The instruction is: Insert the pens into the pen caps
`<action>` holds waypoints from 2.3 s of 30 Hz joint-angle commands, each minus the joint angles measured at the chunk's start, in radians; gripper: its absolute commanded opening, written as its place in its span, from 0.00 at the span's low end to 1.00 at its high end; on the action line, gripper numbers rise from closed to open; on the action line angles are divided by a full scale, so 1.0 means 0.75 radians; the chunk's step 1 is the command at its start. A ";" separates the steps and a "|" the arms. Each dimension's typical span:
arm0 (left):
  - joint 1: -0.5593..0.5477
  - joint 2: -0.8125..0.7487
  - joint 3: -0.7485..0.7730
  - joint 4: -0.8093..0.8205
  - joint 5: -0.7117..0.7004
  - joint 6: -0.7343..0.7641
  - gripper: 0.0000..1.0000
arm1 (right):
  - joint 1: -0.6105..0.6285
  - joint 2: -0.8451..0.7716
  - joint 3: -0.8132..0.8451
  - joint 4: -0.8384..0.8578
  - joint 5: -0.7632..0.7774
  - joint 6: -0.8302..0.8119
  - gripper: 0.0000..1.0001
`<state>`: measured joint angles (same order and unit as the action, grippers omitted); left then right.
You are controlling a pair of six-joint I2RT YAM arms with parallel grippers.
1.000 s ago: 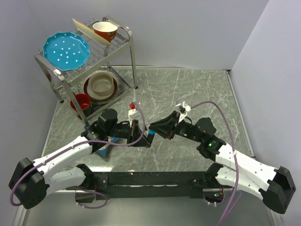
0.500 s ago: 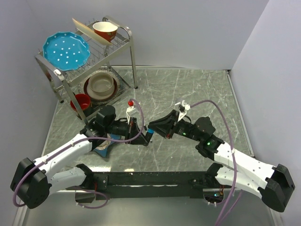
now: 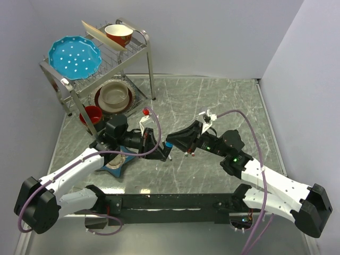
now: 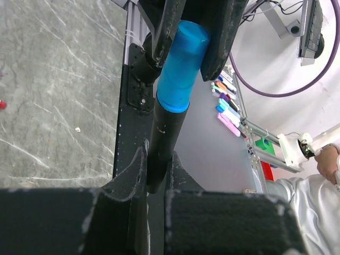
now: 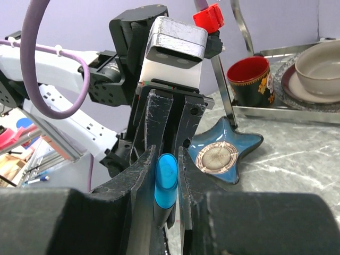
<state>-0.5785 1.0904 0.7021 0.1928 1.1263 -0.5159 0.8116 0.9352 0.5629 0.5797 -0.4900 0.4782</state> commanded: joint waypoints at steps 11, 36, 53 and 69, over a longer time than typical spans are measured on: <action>0.145 -0.016 0.285 0.477 -0.671 -0.042 0.01 | 0.221 0.058 -0.147 -0.630 -0.635 0.344 0.00; 0.139 -0.120 0.046 0.107 -0.790 -0.100 0.01 | -0.162 -0.195 0.454 -1.065 0.322 0.175 0.77; -0.296 0.497 0.148 -0.112 -1.475 -0.559 0.02 | -0.160 -0.173 0.432 -1.470 0.704 0.228 1.00; -0.394 0.767 0.295 -0.298 -1.637 -0.793 0.29 | -0.164 -0.327 0.401 -1.589 0.856 0.219 1.00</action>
<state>-0.8650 1.6695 0.8925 -0.0013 -0.0673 -1.0687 0.6930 0.7059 0.8341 -0.5915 0.0944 0.6556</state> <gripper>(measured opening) 0.257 0.998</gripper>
